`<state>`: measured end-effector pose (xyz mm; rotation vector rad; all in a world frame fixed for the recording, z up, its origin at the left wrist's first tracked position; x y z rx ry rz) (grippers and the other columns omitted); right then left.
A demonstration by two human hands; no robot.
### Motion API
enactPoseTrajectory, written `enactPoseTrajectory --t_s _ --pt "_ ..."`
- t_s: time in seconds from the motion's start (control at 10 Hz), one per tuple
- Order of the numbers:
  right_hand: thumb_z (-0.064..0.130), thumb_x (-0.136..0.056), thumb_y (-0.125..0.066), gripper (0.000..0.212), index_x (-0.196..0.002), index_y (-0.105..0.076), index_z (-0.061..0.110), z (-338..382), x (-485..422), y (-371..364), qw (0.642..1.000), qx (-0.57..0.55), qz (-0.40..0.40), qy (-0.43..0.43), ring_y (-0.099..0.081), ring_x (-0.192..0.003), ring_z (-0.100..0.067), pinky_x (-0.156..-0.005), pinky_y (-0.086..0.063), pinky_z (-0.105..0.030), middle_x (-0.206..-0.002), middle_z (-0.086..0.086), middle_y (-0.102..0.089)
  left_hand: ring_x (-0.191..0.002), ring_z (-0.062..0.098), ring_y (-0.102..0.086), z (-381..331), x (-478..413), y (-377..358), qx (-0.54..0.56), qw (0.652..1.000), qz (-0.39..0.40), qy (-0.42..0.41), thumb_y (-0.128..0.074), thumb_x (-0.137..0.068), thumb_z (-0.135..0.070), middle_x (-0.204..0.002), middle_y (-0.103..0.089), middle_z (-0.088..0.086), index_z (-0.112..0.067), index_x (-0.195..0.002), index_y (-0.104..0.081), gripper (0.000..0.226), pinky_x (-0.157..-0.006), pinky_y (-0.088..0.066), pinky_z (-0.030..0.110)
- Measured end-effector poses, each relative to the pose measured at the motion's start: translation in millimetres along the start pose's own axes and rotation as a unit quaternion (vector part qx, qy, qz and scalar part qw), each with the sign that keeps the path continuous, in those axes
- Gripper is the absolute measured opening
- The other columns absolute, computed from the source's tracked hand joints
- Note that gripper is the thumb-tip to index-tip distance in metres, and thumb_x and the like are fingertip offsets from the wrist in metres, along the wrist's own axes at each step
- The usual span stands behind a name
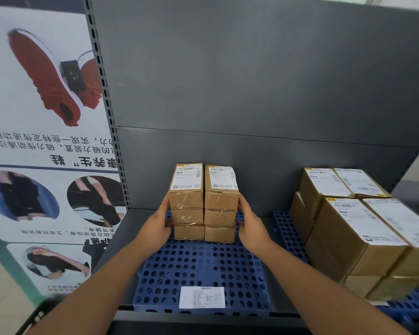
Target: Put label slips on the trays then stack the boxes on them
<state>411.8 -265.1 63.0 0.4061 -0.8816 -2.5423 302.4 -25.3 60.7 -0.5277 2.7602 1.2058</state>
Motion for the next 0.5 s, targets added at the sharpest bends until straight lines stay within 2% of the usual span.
enactPoseTrajectory --t_s 0.1,0.2,0.3,0.4,0.5 --pt "-0.009 -0.089 -0.052 0.100 -0.149 -0.001 0.053 -6 5 5 1.000 0.025 -0.005 -0.018 -0.061 -0.094 -0.010 -0.082 -0.050 -0.021 -0.125 0.010 -0.051 -0.080 0.004 -0.066 -1 1 1 0.008 1.000 -0.001 0.008 -0.052 -0.083 0.006 -0.122 -0.058 -0.017 -0.062 -0.141 -0.001 0.102 -0.065 -0.057 0.033" --pt "-0.010 -0.090 -0.050 0.097 -0.150 -0.001 0.049 -6 13 11 0.999 0.029 -0.001 -0.026 -0.061 -0.094 -0.009 -0.078 -0.048 -0.015 -0.125 0.006 -0.052 -0.077 -0.009 -0.061 -1 2 2 0.011 1.000 -0.002 0.012 -0.054 -0.085 0.003 -0.122 -0.056 -0.021 -0.061 -0.141 -0.002 0.100 -0.059 -0.049 0.019" --pt "-0.013 -0.088 -0.051 0.098 -0.152 -0.003 0.043 -2 16 15 0.999 0.028 -0.003 -0.025 -0.059 -0.114 -0.022 -0.088 -0.049 -0.022 -0.134 -0.006 -0.053 -0.086 -0.005 -0.063 -2 2 4 0.024 1.000 -0.003 0.011 -0.056 -0.085 0.002 -0.123 -0.054 -0.025 -0.061 -0.142 0.000 0.101 -0.066 -0.049 0.021" --pt "-0.014 -0.088 -0.051 0.099 -0.153 -0.002 0.042 5 22 21 0.999 0.036 -0.008 -0.013 -0.058 -0.116 -0.026 -0.089 -0.050 -0.026 -0.139 -0.005 -0.051 -0.091 0.001 -0.066 -3 5 9 0.036 0.999 -0.014 0.006 -0.056 -0.086 0.003 -0.130 -0.049 -0.026 -0.058 -0.145 0.004 0.104 -0.076 -0.055 0.033" --pt "-0.010 -0.092 -0.048 0.091 -0.153 -0.003 0.041 14 27 27 0.999 0.024 -0.022 -0.005 -0.060 -0.112 -0.023 -0.089 -0.051 -0.027 -0.144 -0.005 -0.048 -0.098 0.003 -0.066 -4 10 10 0.059 0.998 -0.014 0.004 -0.058 -0.088 0.003 -0.142 -0.043 -0.024 -0.059 -0.144 0.011 0.108 -0.084 -0.056 0.039"
Point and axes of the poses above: each hand's wrist, its own x-axis away from the middle knuckle, its own y-axis out of the back of the hand, z = x × y, the point moved 9 cm from there along -x, towards the middle knuckle
